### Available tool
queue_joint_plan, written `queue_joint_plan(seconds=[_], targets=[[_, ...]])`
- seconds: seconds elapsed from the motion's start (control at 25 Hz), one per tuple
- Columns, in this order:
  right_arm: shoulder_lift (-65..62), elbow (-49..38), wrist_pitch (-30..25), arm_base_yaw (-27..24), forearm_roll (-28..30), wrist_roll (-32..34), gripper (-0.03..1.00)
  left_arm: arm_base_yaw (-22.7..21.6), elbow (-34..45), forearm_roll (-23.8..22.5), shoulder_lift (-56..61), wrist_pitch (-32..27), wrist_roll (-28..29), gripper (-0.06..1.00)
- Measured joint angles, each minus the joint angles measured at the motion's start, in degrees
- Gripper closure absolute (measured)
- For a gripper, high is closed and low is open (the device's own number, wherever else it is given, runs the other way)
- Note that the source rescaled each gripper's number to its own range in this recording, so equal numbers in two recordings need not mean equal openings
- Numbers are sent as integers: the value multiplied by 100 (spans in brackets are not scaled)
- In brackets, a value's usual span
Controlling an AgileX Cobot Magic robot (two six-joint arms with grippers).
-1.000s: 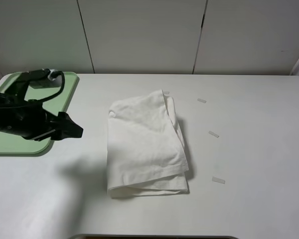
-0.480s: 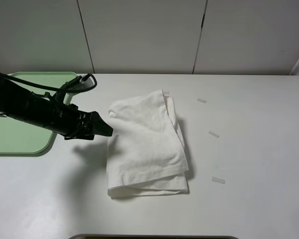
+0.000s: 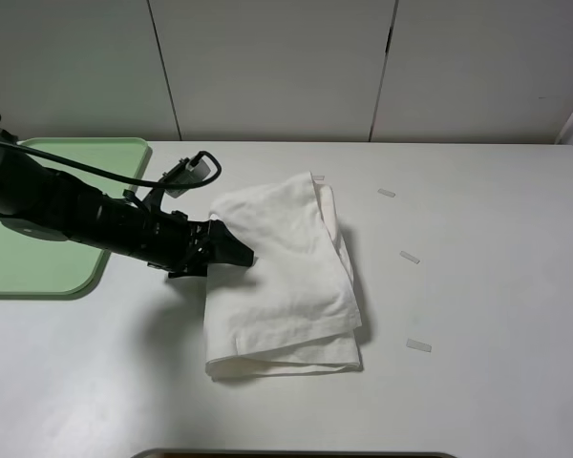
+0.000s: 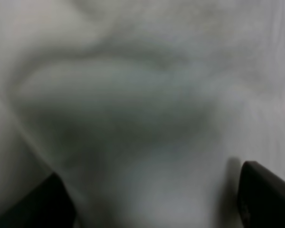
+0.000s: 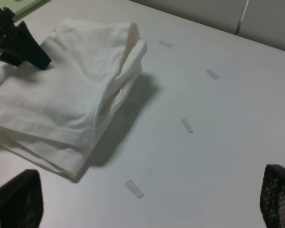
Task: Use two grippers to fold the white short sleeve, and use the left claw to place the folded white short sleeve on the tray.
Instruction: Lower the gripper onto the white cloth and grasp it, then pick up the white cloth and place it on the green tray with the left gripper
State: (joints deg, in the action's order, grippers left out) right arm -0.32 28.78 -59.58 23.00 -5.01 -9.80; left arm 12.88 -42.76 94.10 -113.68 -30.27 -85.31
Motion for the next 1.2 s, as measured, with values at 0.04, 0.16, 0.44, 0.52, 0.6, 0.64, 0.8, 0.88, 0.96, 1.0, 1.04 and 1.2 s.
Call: queue_joint_plan(seconds=[0.04, 0.16, 0.44, 0.52, 0.6, 0.64, 0.8, 0.88, 0.96, 1.0, 1.04, 1.2], targets=[[0, 0, 0, 0, 0, 0, -3, 49, -41, 175, -75, -62, -86, 26], [0, 0, 0, 0, 0, 0, -3, 295, -192, 463, -374, -265, -211, 26], [0, 0, 0, 0, 0, 0, -3, 539, -330, 545, -500, -24, -243, 52], [0, 0, 0, 0, 0, 0, -3, 563, -352, 451, -491, 86, -250, 75], [0, 0, 0, 0, 0, 0, -3, 584, -533, -769, -43, 580, -269, 91], [0, 0, 0, 0, 0, 0, -3, 584, -557, -917, 26, 663, -253, 91], [0, 0, 0, 0, 0, 0, -3, 584, -650, -1449, 281, 1009, -161, 91], [0, 0, 0, 0, 0, 0, -3, 584, -733, -1931, 458, 1189, -137, 91], [0, 0, 0, 0, 0, 0, -3, 498, -898, -2995, 792, 1485, -50, 91], [0, 0, 0, 0, 0, 0, -3, 352, -1013, -4081, 902, 1569, 245, 91], [0, 0, 0, 0, 0, 0, -3, 215, -1106, -4907, 920, 1598, 754, 91], [0, 0, 0, 0, 0, 0, -3, -174, -1402, -7220, 932, 1592, 2727, 91]])
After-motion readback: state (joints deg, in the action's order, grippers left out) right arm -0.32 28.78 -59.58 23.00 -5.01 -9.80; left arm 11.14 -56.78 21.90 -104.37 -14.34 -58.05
